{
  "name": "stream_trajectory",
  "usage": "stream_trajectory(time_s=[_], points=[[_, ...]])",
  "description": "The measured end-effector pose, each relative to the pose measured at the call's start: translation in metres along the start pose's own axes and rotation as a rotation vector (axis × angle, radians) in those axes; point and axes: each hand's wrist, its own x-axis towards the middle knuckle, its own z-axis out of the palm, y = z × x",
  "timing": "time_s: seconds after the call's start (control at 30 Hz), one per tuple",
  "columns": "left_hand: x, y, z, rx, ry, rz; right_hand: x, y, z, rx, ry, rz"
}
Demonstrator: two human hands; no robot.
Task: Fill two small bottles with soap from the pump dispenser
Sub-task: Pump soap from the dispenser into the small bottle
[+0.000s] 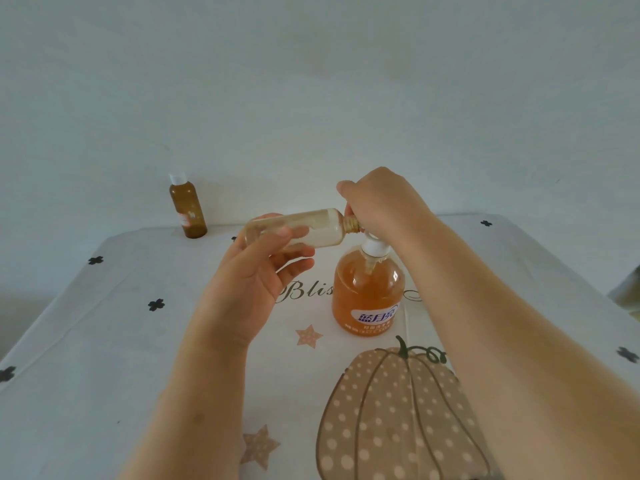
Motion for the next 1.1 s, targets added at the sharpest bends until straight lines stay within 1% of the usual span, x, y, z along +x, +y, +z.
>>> stream_trajectory(time_s=[0.37,0.6,0.93,1.03,1.1], points=[[-0.008,0.001,0.006,-0.015,0.029,-0.007,-0.014,-0.005,-0.007,0.012,0.008,0.023],[-0.010,0.004,0.009,-0.031,0.028,-0.001,-0.017,-0.016,-0.017,-0.133,0.090,0.028],[-0.010,0.003,0.009,-0.032,0.029,0.005,-0.011,-0.011,-0.013,-0.064,0.003,0.028],[-0.008,0.003,0.007,-0.024,0.021,0.017,-0.010,-0.007,-0.011,-0.053,0.016,0.005],[-0.006,0.003,0.006,-0.016,0.023,0.021,-0.009,-0.004,-0.007,-0.091,0.029,-0.028]])
